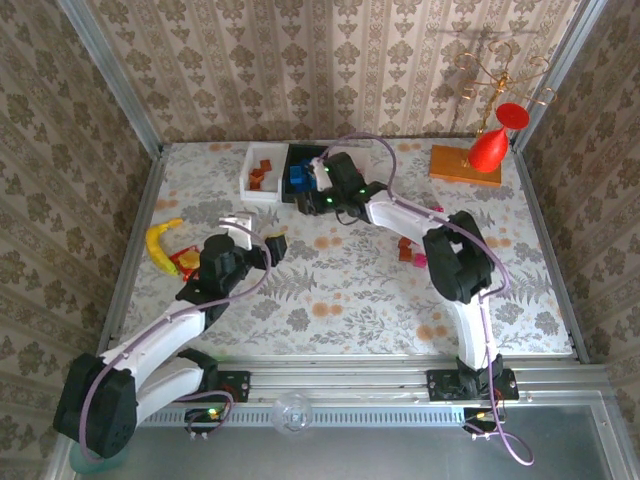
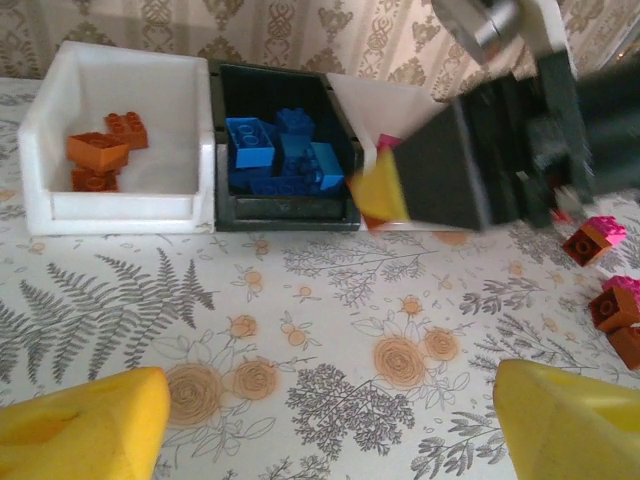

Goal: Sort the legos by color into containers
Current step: Pick up the lego from the center of the table, then place the lego in the container.

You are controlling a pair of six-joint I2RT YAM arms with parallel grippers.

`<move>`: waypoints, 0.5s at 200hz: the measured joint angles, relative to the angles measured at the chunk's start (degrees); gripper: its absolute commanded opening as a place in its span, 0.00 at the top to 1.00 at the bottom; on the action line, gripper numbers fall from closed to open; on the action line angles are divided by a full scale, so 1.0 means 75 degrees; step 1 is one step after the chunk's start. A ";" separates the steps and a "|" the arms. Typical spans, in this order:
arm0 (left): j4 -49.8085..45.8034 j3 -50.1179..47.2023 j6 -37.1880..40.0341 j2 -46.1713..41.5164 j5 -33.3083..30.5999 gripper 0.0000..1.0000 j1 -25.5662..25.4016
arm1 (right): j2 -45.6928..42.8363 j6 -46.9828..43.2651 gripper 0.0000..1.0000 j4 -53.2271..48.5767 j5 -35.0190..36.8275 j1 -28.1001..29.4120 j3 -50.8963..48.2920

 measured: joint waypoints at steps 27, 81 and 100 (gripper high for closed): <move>0.0017 -0.0064 -0.0087 -0.0152 -0.0134 0.15 0.0000 | 0.1306 0.0425 0.65 0.0679 0.0154 0.0172 0.1699; 0.0035 -0.0152 -0.0140 -0.0265 -0.0230 0.15 0.0050 | 0.4473 0.0973 0.55 0.0221 0.0903 0.0230 0.6199; 0.0035 -0.0163 -0.0140 -0.0312 -0.0248 0.15 0.0050 | 0.5085 0.0991 0.43 -0.0090 0.1081 0.0230 0.7192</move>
